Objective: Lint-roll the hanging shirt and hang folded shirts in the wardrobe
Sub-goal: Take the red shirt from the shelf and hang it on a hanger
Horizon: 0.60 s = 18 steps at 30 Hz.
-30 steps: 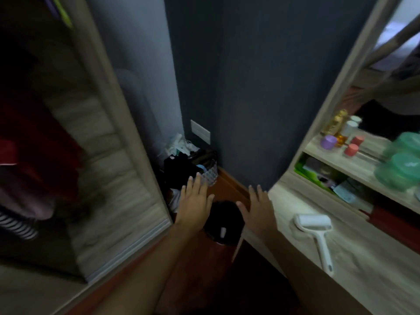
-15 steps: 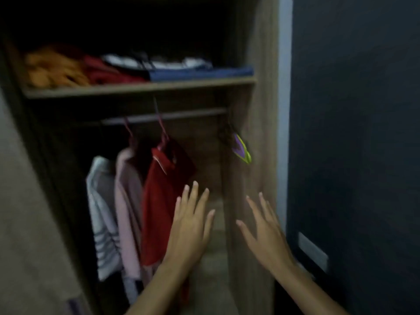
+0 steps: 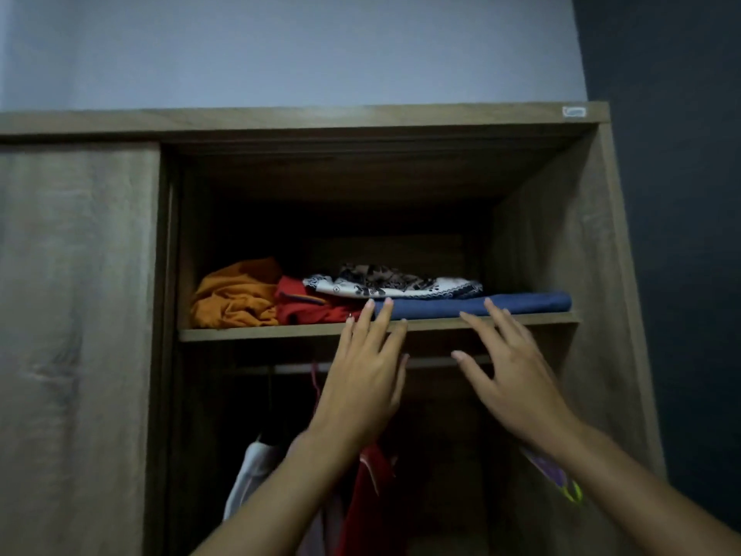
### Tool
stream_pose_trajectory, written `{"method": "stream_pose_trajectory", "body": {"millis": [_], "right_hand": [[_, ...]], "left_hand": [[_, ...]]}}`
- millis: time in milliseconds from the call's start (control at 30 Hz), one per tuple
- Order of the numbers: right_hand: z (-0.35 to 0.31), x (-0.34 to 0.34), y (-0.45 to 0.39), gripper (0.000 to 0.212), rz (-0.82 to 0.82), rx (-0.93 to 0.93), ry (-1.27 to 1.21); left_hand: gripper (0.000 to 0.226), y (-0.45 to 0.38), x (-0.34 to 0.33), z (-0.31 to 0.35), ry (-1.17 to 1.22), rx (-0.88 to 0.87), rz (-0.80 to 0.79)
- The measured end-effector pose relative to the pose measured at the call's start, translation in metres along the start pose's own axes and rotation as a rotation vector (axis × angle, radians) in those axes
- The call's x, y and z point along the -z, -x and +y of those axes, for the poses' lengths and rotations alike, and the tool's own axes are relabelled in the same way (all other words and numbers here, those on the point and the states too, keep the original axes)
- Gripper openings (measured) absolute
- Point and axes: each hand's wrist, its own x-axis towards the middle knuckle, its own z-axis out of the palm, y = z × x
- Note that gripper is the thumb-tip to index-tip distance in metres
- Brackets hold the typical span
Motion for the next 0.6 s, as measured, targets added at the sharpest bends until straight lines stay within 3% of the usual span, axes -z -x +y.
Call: {"method": "stream_pose_trajectory", "body": {"millis": [167,300,400,600], "right_hand": [[0.009,0.003,-0.060,0.055,-0.077,0.054,0.048],[0.005,-0.002,-0.089,0.048,-0.094,0.137,0.068],[0.002,-0.011,-0.101,0.047,-0.141,0.215,0.072],[-0.003,-0.024,-0.121,0.050,-0.148,0.237,0.116]], "left_hand": [[0.040,-0.064,-0.013,-0.024,0.031,0.025,0.010],[0.065,-0.100,-0.010,-0.037,-0.065,0.130,-0.222],[0.059,-0.113,-0.016,-0.048,-0.109,0.205,-0.355],[0.039,-0.109,-0.028,-0.066,-0.165,0.128,-0.150]]}}
